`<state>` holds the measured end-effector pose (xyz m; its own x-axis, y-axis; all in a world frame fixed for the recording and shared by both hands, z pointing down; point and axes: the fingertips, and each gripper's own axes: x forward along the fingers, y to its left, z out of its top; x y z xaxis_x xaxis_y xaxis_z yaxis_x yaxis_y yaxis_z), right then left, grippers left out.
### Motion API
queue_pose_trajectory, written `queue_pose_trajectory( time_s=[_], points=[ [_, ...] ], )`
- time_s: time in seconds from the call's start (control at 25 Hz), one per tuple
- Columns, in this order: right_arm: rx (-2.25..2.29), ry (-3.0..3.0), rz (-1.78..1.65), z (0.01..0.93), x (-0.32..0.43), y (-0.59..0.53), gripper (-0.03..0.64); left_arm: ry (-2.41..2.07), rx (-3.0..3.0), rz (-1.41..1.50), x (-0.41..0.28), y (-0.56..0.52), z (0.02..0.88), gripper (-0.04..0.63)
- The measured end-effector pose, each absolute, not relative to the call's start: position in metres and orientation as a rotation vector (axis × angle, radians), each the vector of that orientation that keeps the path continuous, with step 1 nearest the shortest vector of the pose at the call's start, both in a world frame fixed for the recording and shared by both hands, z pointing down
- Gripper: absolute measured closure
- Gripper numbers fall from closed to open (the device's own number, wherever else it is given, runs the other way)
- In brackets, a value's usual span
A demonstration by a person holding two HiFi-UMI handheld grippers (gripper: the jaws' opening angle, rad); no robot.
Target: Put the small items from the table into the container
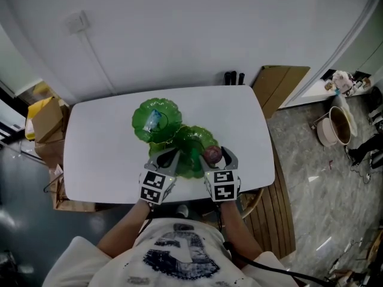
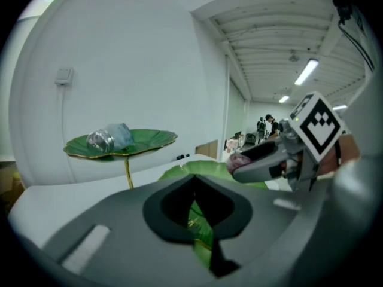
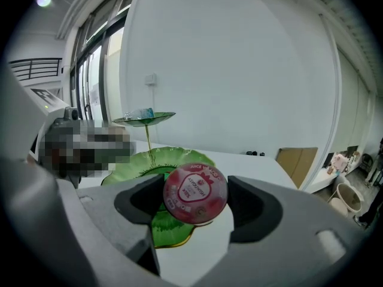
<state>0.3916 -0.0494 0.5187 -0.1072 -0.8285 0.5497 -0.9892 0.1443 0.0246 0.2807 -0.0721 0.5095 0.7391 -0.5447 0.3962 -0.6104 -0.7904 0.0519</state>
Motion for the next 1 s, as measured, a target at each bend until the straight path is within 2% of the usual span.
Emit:
queue_pose_trajectory(
  time_s=[1.0],
  points=[
    [1.598,-1.917,0.409,0.536,0.374,-0.065,0.29,-0.986,2.708,0.551,0.263,-0.086,0.519,0.604]
  ],
)
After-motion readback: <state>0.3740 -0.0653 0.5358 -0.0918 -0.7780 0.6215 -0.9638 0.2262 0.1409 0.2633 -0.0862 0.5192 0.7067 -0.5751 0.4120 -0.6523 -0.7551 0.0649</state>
